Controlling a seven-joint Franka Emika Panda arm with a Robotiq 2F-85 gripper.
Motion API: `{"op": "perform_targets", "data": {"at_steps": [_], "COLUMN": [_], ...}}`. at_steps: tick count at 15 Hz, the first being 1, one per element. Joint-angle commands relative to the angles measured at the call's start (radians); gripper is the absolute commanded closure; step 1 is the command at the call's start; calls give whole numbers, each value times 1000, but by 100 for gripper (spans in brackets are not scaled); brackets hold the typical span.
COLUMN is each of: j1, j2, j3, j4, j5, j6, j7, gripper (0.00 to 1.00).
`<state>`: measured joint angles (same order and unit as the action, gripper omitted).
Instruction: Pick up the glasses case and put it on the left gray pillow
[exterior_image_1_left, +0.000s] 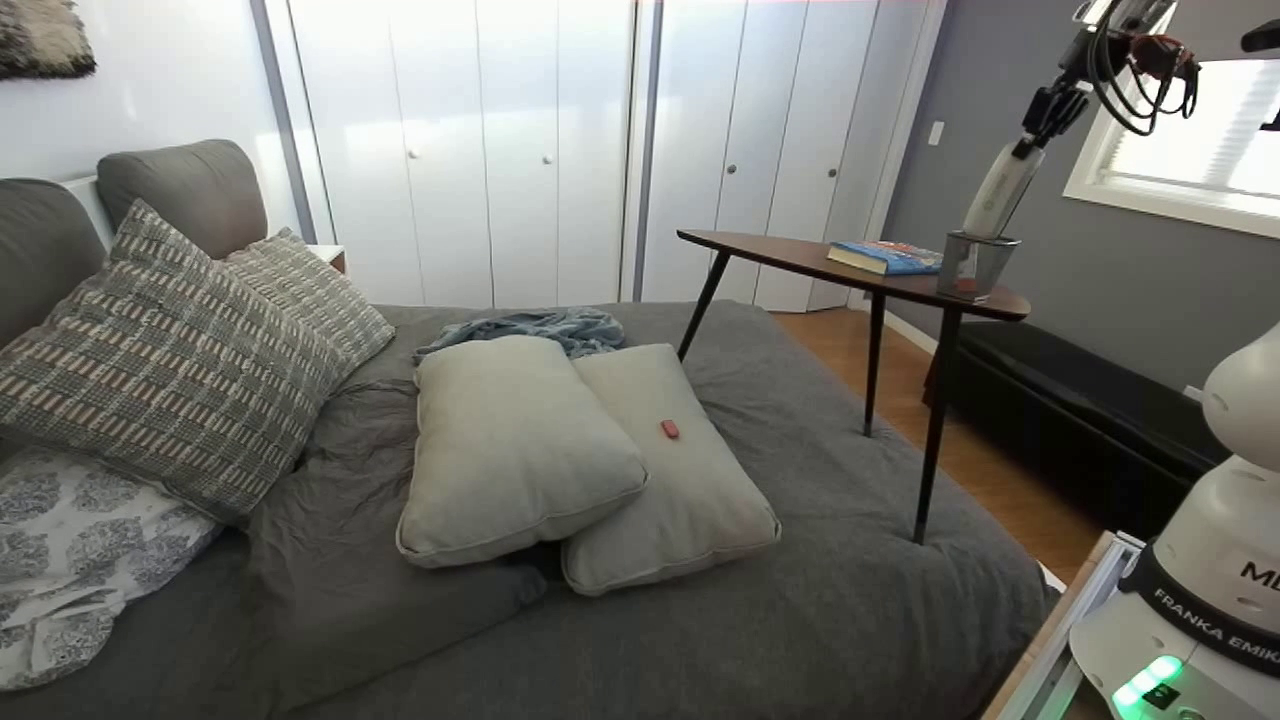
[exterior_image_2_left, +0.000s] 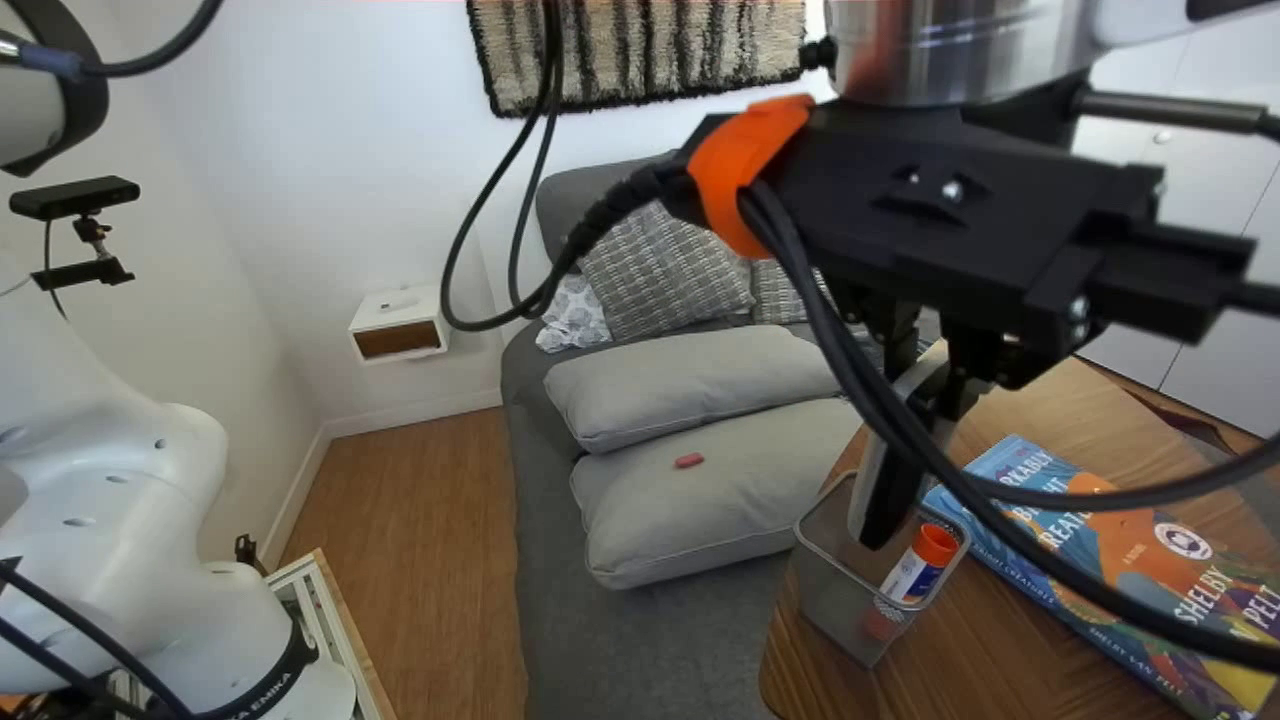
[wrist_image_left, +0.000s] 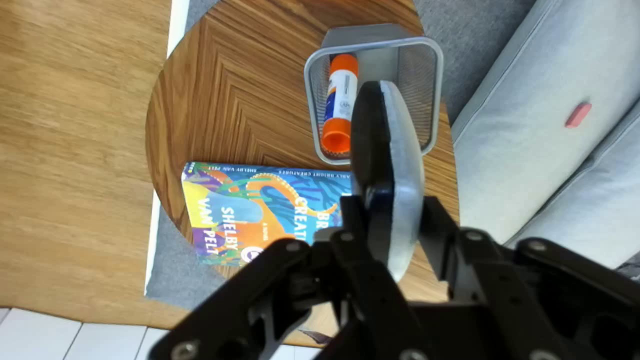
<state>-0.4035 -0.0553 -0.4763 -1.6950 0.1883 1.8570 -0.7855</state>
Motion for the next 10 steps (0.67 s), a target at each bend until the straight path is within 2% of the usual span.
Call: {"op": "perform_targets", "data": {"at_steps": [1, 6, 10], "j1": [8, 63, 109], "j2": [-92, -172, -177], "j3": [12, 7, 21], "j4": [-6, -32, -43], "j5": [18, 188, 242], "j6": [-30, -13, 1], "j7": [-39, -27, 1], "gripper": [91, 91, 91]}}
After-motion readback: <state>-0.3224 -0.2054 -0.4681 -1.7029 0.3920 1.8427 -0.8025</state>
